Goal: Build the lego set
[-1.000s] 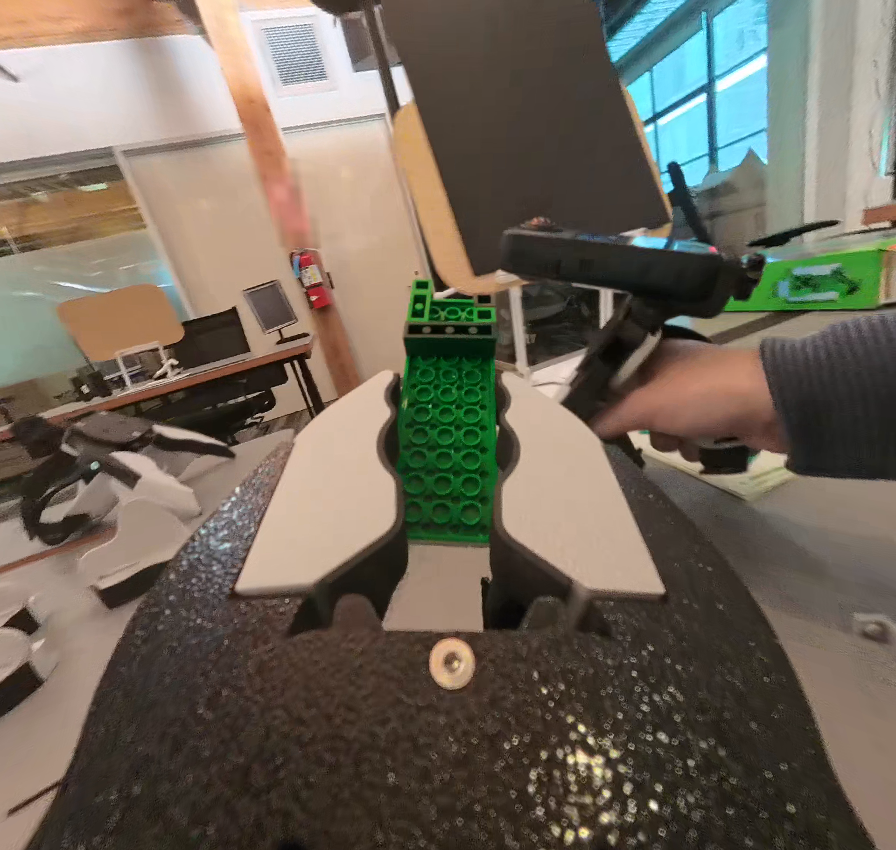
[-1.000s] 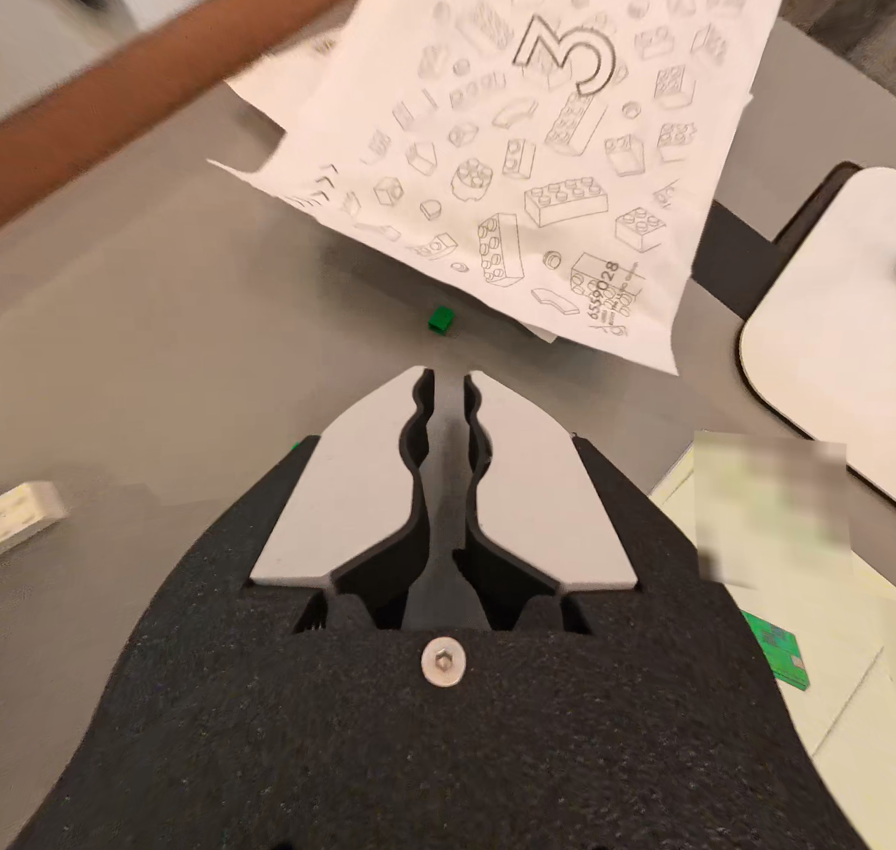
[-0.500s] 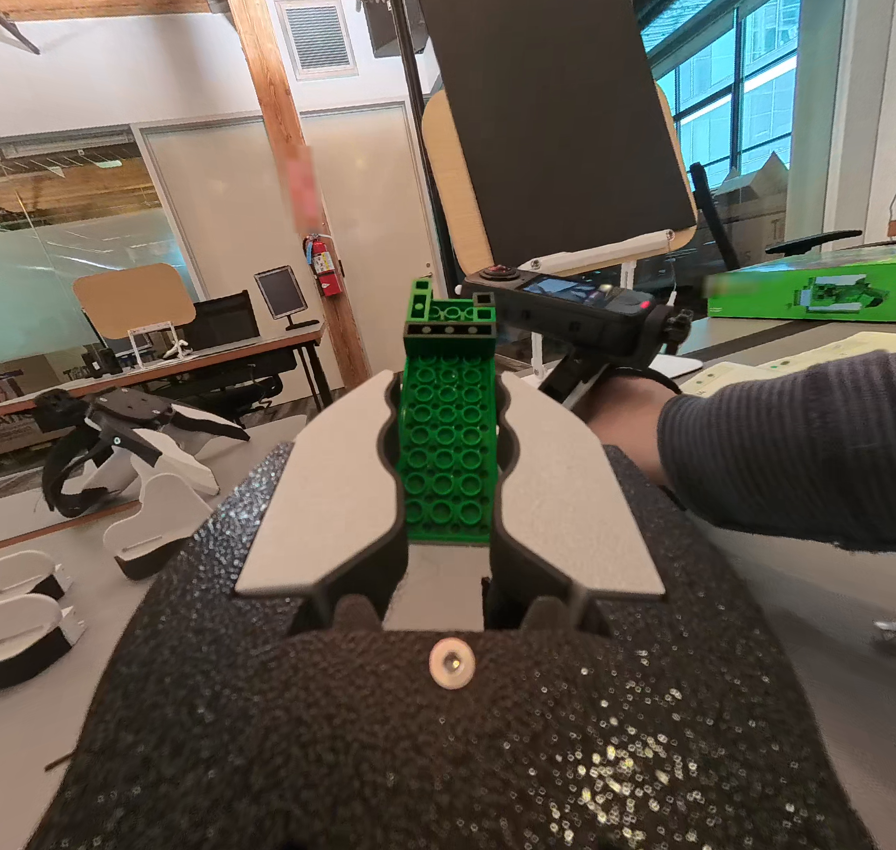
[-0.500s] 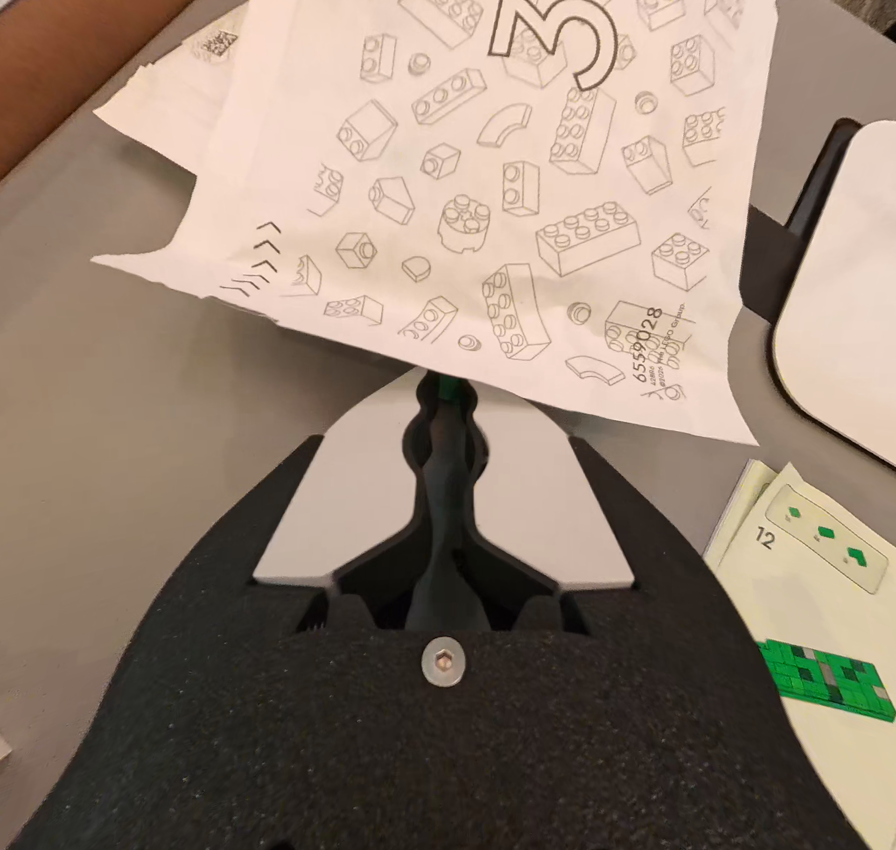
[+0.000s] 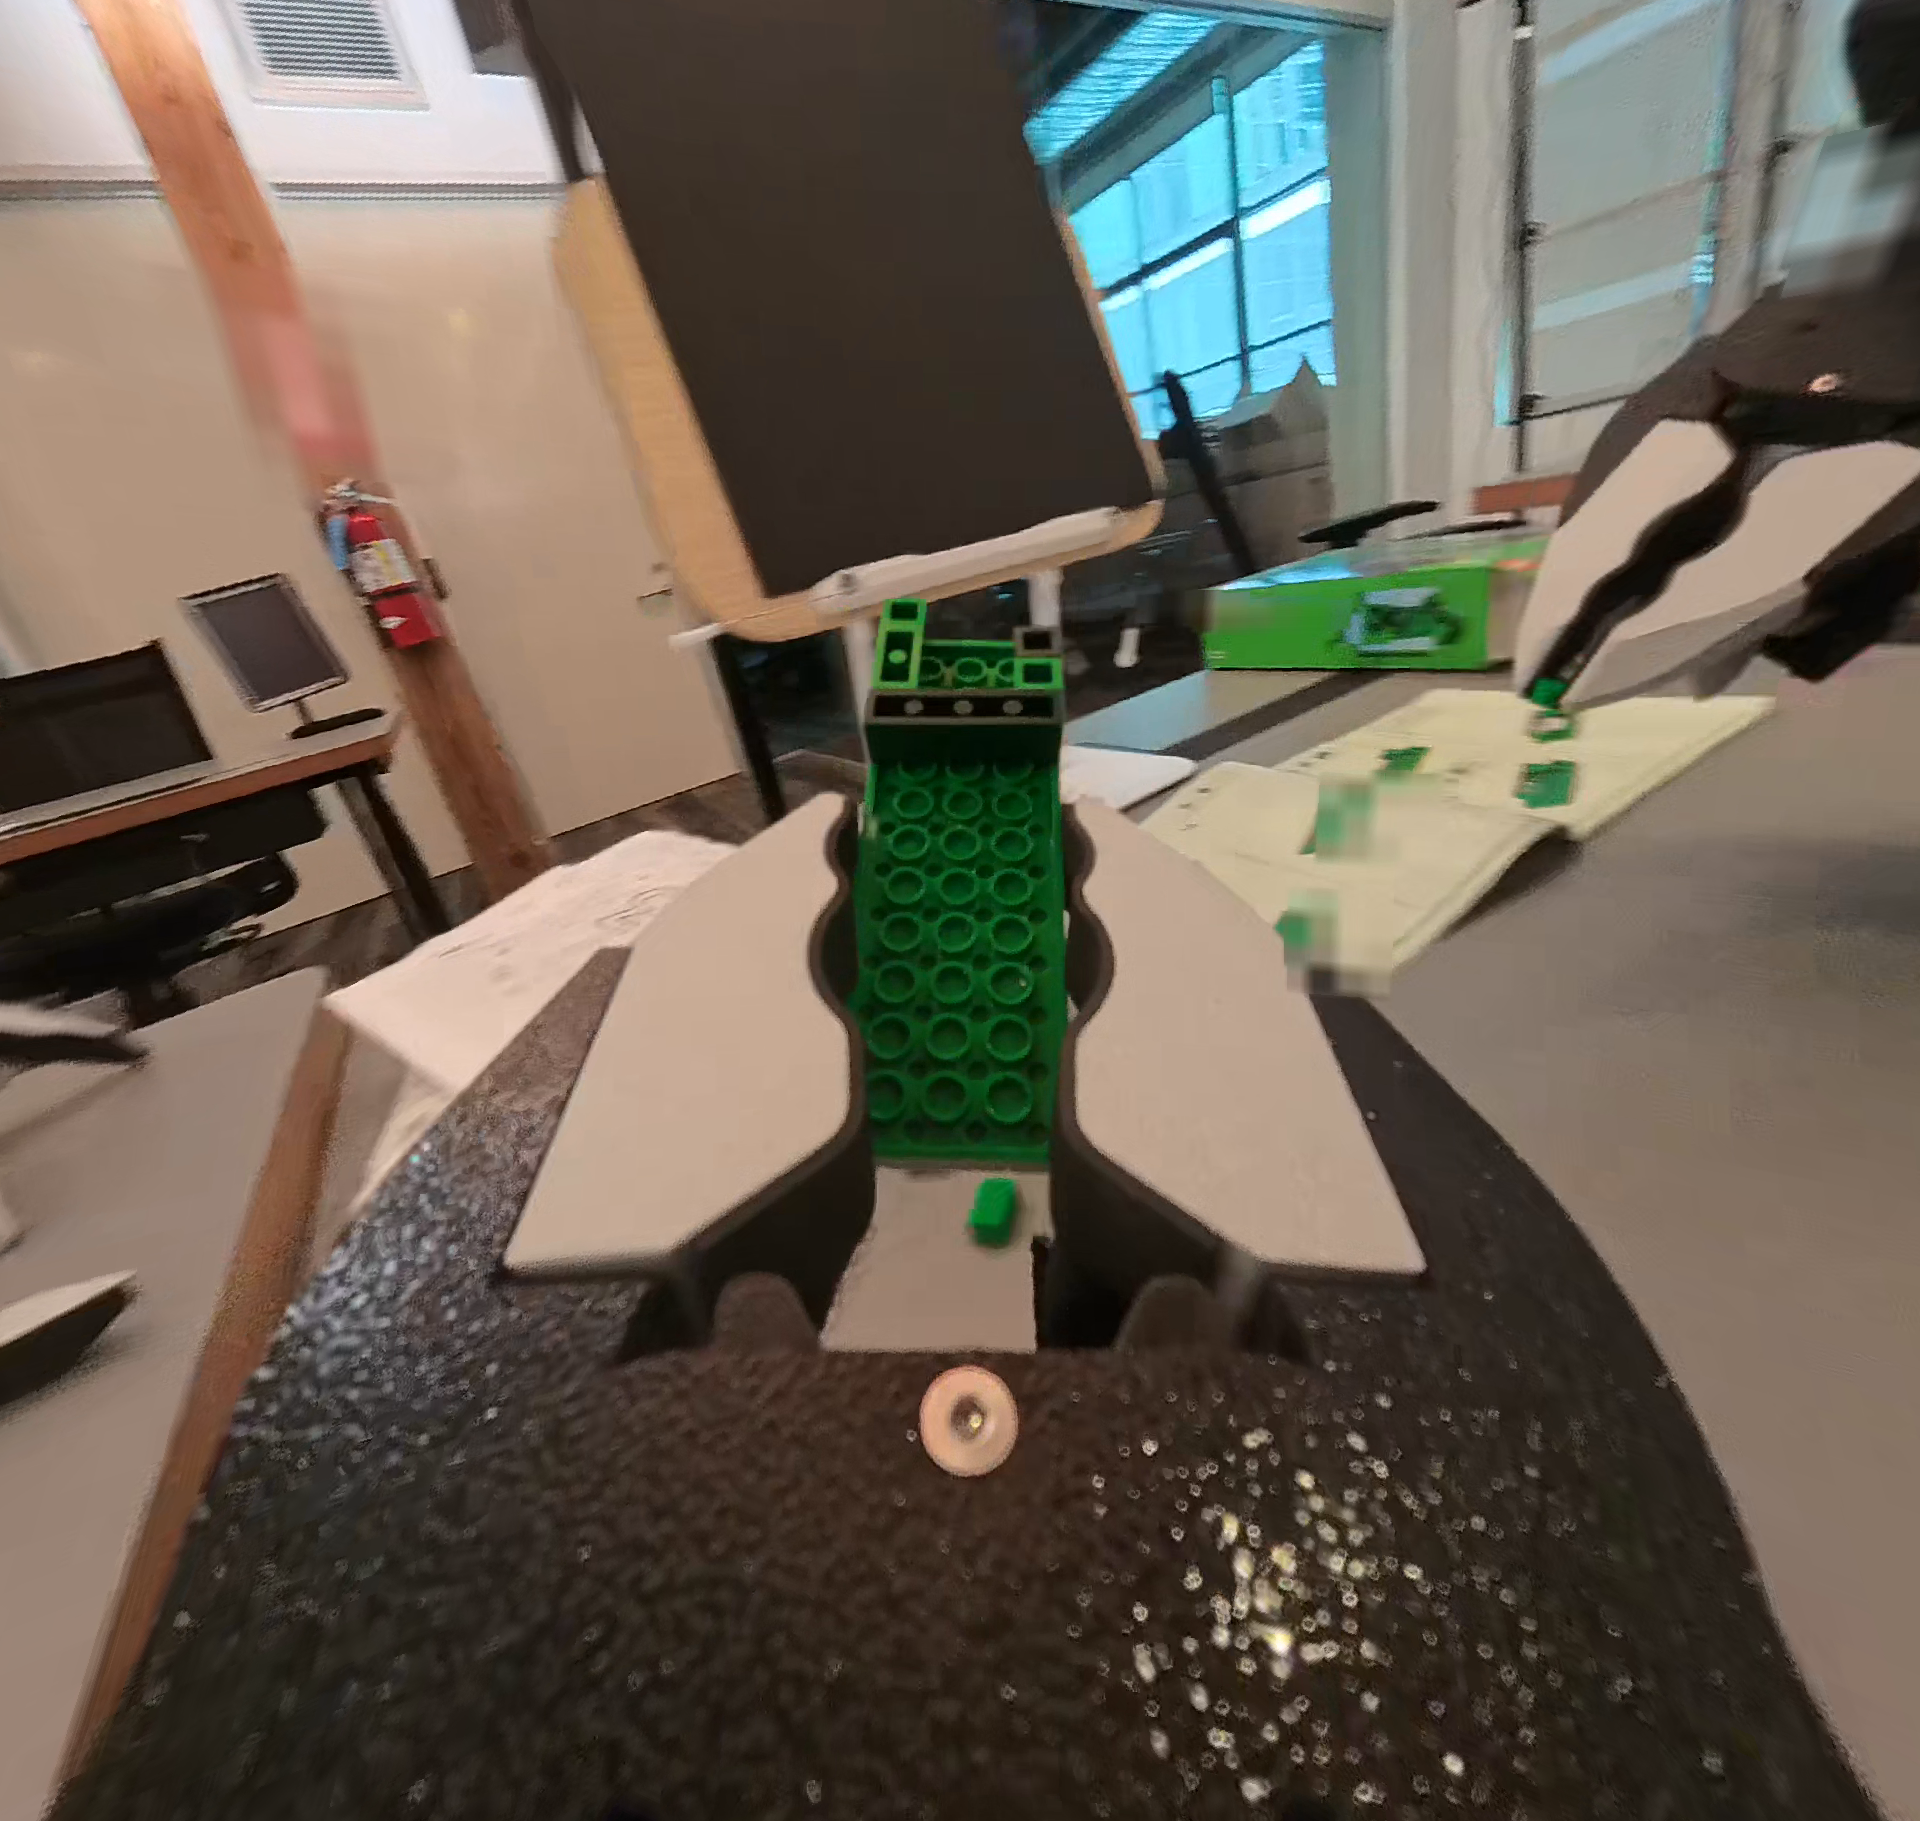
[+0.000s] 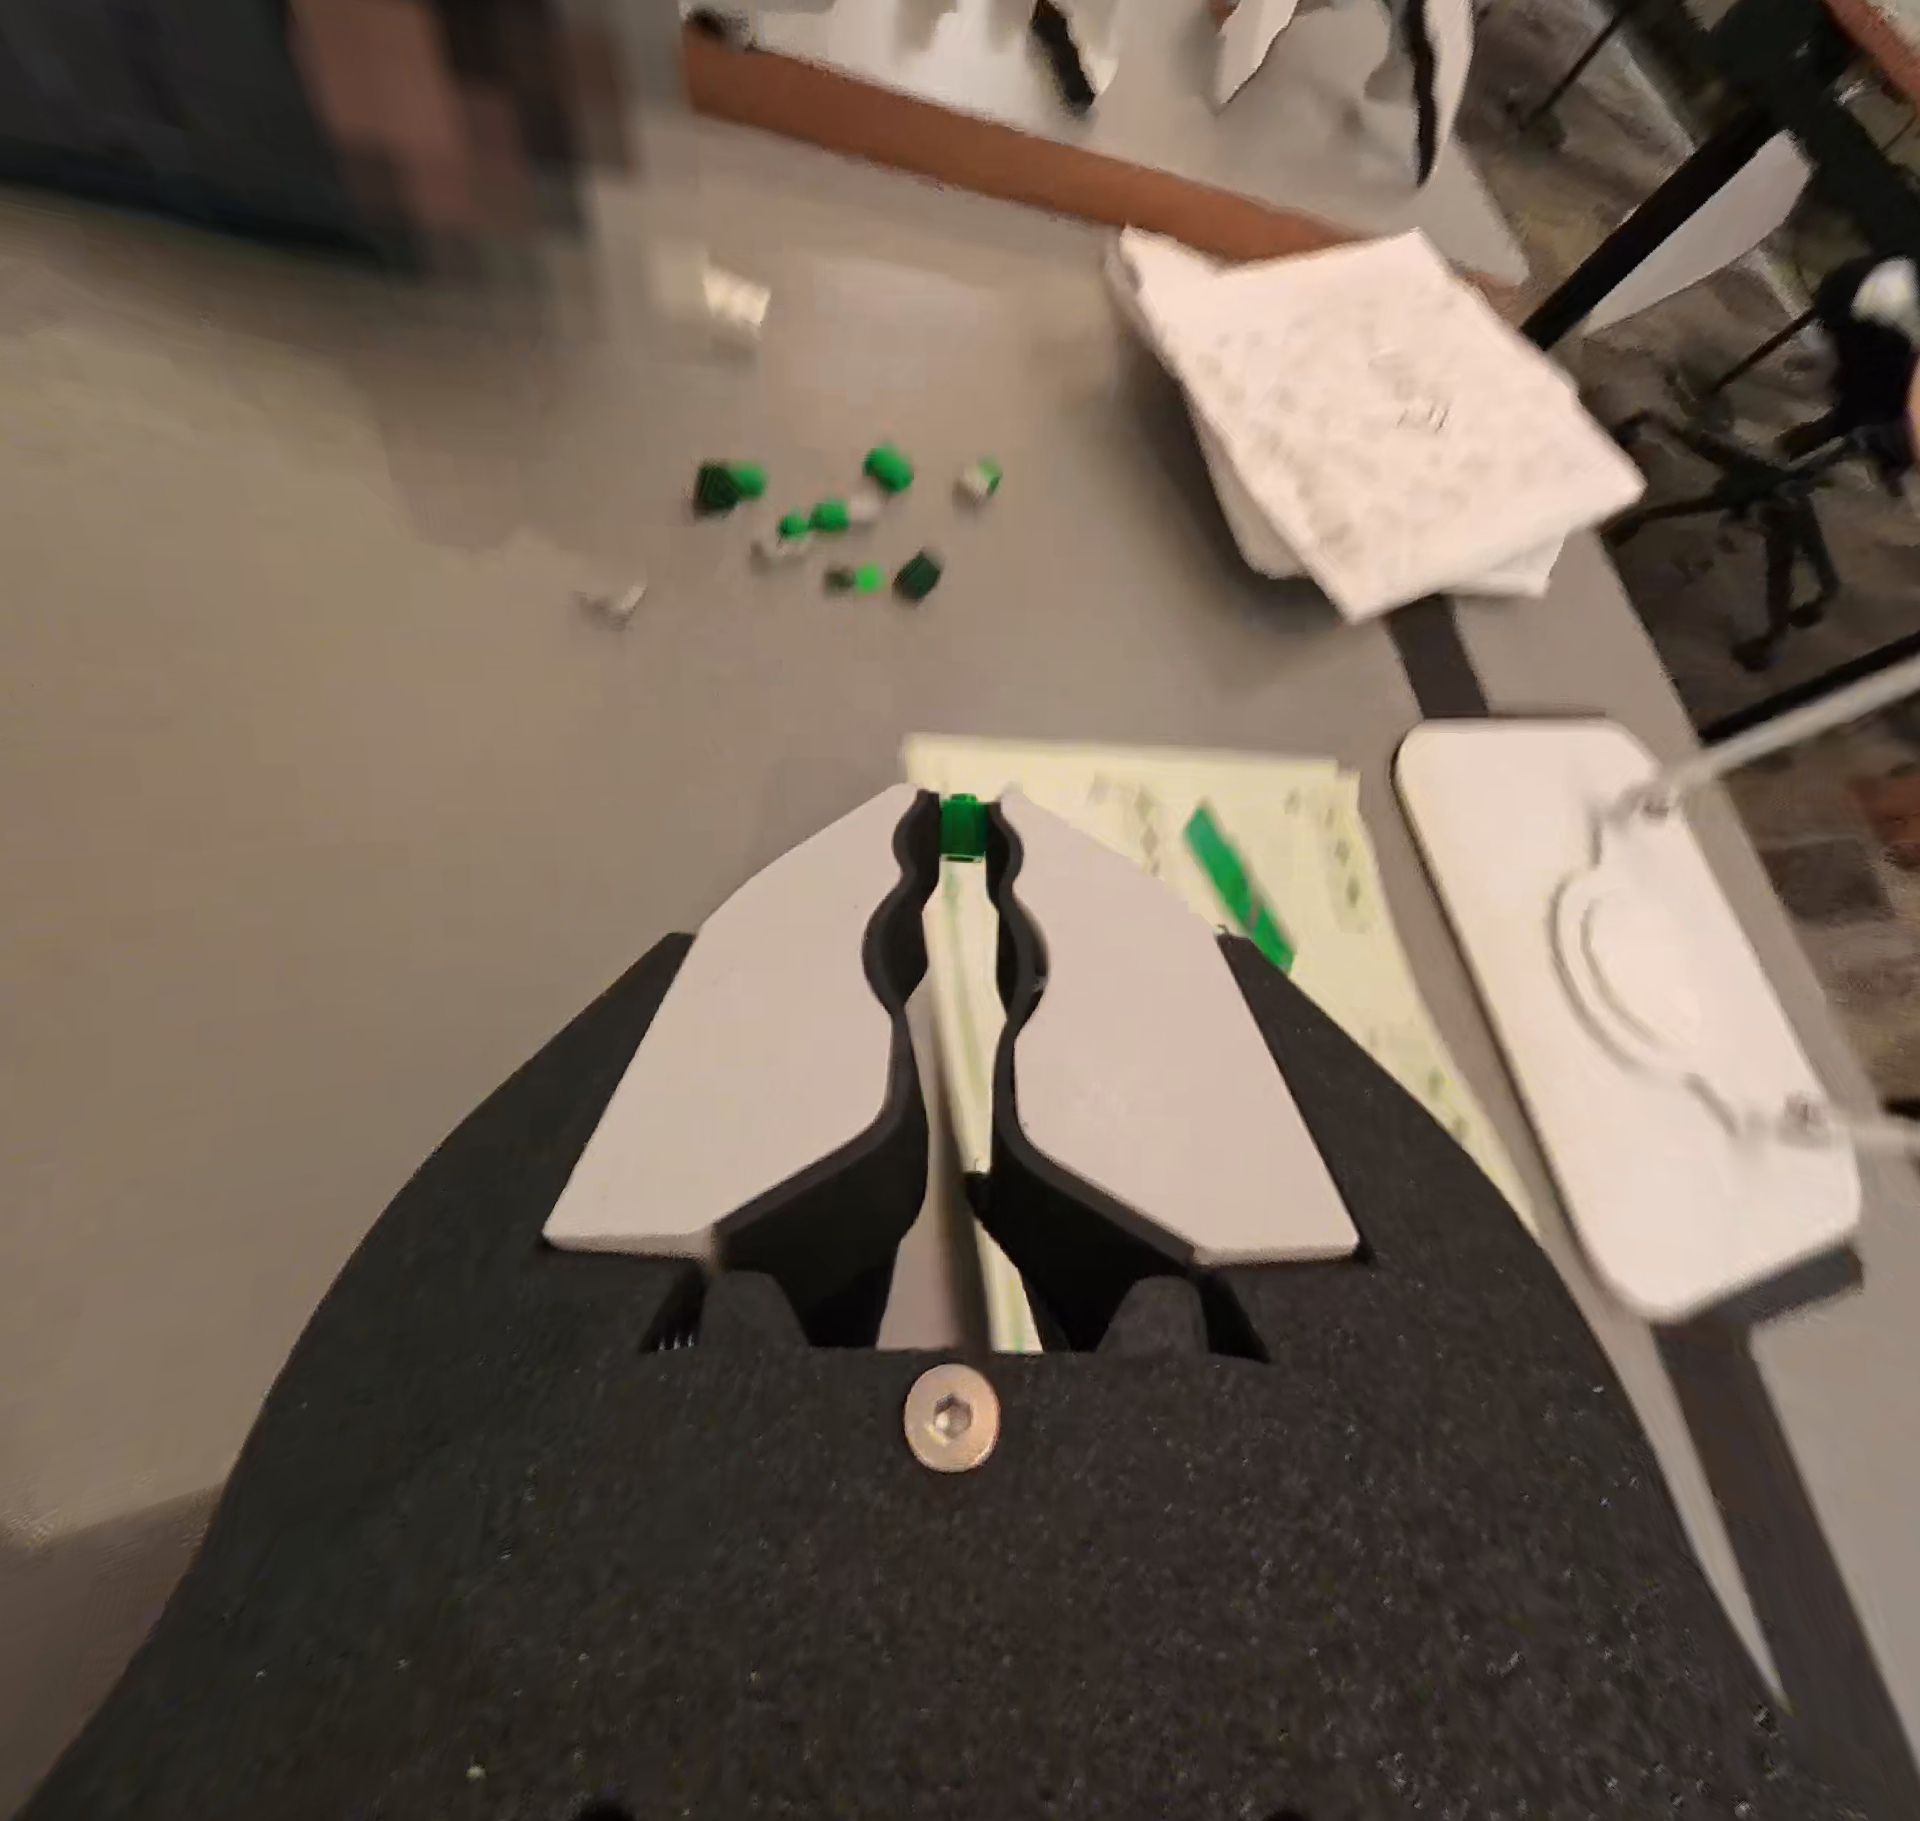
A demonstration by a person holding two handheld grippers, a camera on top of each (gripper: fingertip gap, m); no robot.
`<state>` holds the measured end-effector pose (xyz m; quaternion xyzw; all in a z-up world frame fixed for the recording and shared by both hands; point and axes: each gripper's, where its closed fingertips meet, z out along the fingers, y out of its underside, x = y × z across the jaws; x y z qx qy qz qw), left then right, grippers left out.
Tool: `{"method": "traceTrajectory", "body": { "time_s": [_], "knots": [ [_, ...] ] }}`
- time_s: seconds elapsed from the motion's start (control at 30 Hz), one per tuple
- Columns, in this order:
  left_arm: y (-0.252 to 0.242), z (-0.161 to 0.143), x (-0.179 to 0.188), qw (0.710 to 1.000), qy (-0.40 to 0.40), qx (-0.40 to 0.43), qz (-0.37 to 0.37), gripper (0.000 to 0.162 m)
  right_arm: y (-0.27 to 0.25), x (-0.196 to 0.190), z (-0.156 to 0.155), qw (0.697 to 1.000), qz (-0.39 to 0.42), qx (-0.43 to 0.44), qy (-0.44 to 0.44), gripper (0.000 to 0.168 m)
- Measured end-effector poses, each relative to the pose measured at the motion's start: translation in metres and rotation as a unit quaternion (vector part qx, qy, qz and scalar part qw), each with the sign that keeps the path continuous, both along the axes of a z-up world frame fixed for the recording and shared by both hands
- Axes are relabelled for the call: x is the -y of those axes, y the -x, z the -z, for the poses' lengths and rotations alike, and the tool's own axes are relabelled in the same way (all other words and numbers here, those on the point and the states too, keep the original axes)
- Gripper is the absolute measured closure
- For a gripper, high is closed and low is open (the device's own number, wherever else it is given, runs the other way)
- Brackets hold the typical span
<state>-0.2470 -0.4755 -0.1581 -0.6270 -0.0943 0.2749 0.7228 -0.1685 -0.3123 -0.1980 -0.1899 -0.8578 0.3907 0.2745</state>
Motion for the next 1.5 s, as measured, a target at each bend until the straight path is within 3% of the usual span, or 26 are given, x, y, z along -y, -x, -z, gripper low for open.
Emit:
{"method": "traceTrajectory", "body": {
  "time_s": [0.17,0.33,0.57,0.7,0.8,0.97,1.07,1.17,1.23,1.3,1.5],
  "knots": [
    [-0.066,0.003,-0.058,0.993,0.041,-0.030,0.105,0.126,-0.086,-0.073,0.040,0.995,0.021,0.085,-0.051,0.160],
    [-0.120,0.020,-0.133,0.983,0.078,-0.029,0.166,0.126,-0.116,-0.127,0.079,0.986,0.051,0.131,-0.091,0.160],
    [-0.130,0.030,-0.242,0.978,0.070,0.019,0.196,0.126,-0.112,-0.161,0.094,0.989,0.063,0.123,-0.060,0.155],
    [-0.120,0.033,-0.281,0.977,0.077,0.011,0.201,0.126,-0.116,-0.174,0.086,0.994,0.069,0.085,-0.030,0.151],
    [-0.118,0.034,-0.294,0.972,0.083,0.014,0.217,0.126,-0.122,-0.180,0.084,0.992,0.070,0.100,-0.009,0.149],
    [-0.119,0.035,-0.283,0.967,0.079,0.046,0.237,0.126,-0.128,-0.183,0.091,0.985,0.096,0.141,0.033,0.148],
    [-0.116,0.034,-0.279,0.971,0.078,0.041,0.220,0.126,-0.120,-0.196,0.096,0.950,0.246,0.182,0.062,0.145],
    [-0.120,0.037,-0.283,0.970,0.095,0.031,0.222,0.126,-0.127,-0.189,0.089,0.900,0.366,0.173,0.164,0.137],
    [-0.124,0.036,-0.284,0.968,0.096,0.025,0.230,0.126,-0.133,-0.182,0.084,0.875,0.410,0.152,0.207,0.137],
    [-0.127,0.036,-0.285,0.967,0.097,0.024,0.236,0.126,-0.136,-0.184,0.083,0.862,0.447,0.137,0.196,0.140],
    [-0.131,0.038,-0.287,0.963,0.105,0.020,0.246,0.126,-0.129,-0.177,0.089,0.854,0.479,0.130,0.155,0.146]
  ]
}}
